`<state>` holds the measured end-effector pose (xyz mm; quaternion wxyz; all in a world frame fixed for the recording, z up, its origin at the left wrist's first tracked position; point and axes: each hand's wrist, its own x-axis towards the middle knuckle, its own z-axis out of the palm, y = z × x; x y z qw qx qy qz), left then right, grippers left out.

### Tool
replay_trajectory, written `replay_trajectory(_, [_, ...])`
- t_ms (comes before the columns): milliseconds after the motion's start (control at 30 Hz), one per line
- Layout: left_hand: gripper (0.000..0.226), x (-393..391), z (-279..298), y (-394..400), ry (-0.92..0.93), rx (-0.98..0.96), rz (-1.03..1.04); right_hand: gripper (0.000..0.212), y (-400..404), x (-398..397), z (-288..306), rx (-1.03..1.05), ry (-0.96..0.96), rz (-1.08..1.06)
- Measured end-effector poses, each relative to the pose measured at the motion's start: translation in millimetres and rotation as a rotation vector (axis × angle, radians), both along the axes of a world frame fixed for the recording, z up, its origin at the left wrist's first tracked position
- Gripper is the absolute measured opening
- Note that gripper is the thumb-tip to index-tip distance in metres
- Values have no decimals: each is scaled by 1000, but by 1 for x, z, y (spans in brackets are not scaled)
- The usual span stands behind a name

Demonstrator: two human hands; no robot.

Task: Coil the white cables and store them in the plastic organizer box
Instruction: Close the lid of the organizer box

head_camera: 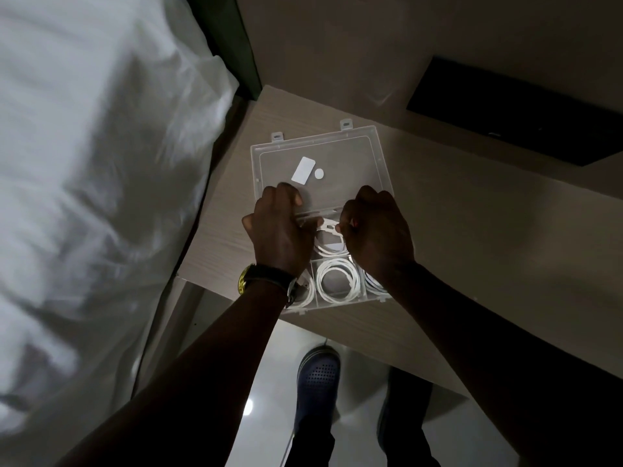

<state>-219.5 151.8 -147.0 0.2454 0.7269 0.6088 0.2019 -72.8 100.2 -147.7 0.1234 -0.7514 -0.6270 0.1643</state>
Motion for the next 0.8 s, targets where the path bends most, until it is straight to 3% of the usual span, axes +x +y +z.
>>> replay_trajectory(100, [50,2,-2,3,48,-12,-26,15,1,-1,0,12,-1,-46])
replay_trajectory(233, [52,-14,-2,-7,-12,-44,-103,14,-15,0,5,71,158,-69])
replay_trajectory(367, [54,-33,9,8,-108,85,43,33,3,34,18,242,254,-382])
replay_trajectory(467, [73,-45,1,10,-189,-28,195,59,17,49,20,101,620,-634])
replay_trajectory(567, [64,-45,-5,-7,-303,-299,239,61,14,48,16,-85,929,-689])
replay_trajectory(600, [52,-45,-6,-10,-421,-380,252,57,11,48,15,-100,998,-698])
replay_trajectory(667, [24,-47,-1,-12,-882,-606,189,34,4,50,15,-27,1210,-752])
replay_trajectory(733, [26,-51,5,-11,-1391,-828,202,16,-5,54,16,78,1447,-782])
replay_trajectory(800, [31,-57,8,-7,-1591,-805,359,36,-14,59,17,136,1569,-771])
